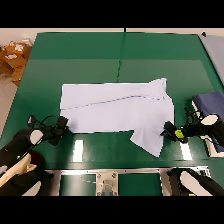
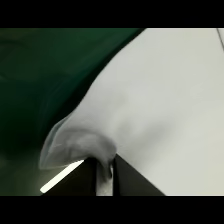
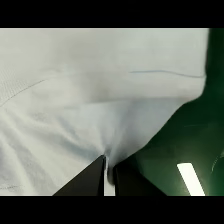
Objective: Fold the shirts.
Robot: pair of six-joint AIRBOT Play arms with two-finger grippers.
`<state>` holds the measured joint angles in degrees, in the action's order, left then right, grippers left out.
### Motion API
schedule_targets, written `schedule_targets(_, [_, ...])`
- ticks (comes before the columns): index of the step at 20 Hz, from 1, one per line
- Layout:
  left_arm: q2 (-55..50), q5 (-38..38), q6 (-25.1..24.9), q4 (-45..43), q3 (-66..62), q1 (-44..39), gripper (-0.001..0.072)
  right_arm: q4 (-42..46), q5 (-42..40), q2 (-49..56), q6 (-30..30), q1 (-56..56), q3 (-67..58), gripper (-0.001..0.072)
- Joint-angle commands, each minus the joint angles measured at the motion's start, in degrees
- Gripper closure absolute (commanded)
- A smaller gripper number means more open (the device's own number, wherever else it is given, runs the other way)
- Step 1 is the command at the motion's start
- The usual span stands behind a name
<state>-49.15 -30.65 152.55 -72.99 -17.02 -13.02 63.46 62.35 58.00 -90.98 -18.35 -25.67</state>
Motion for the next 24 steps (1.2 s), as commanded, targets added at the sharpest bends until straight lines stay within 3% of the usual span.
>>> schedule_targets(1, [0.2,1.6,-1.4,0.3,-0.3,0.0,0.0686,0.0,0.1,0.0,-0.1,0.0,0.0,0.0614])
schedule_targets(5, [0.2,1.5,-5.5,0.3,-0.3,0.0,0.0686,0.0,-1.2,0.3,0.0,0.0,0.2,0.0616])
schedule_targets(6, [0.2,1.4,-6.2,0.3,-0.3,0.0,0.0687,0.0,-1.7,0.4,0.0,0.0,0.2,0.0631])
schedule_targets(7, [0.2,0.9,-6.2,0.3,-0.3,0.0,0.0687,0.0,-1.8,0.4,0.3,0.0,0.2,0.0694])
schedule_targets(8, [0.4,-0.5,-6.1,0.3,-0.4,0.0,0.0687,0.3,-1.4,0.4,1.6,0.0,0.2,0.0694])
schedule_targets(10, [0.9,-7.3,-6.1,-2.3,-2.2,0.0,0.0686,3.6,0.2,-0.2,0.9,-0.2,-0.2,0.0694])
schedule_targets(14, [0.9,-25.1,-6.1,-18.8,-10.3,0.0,0.0686,12.3,3.8,-6.0,-6.1,-1.1,-1.2,0.0694])
schedule_targets(18, [0.9,-20.0,-12.5,-20.7,-14.9,0.0,0.0686,12.5,5.7,-13.1,-8.0,-1.1,-1.7,0.0693])
schedule_targets(24, [-3.1,-16.4,-18.7,-19.4,-20.1,0.0,0.0686,1.8,2.0,-8.7,-2.8,-1.0,-13.2,0.0693])
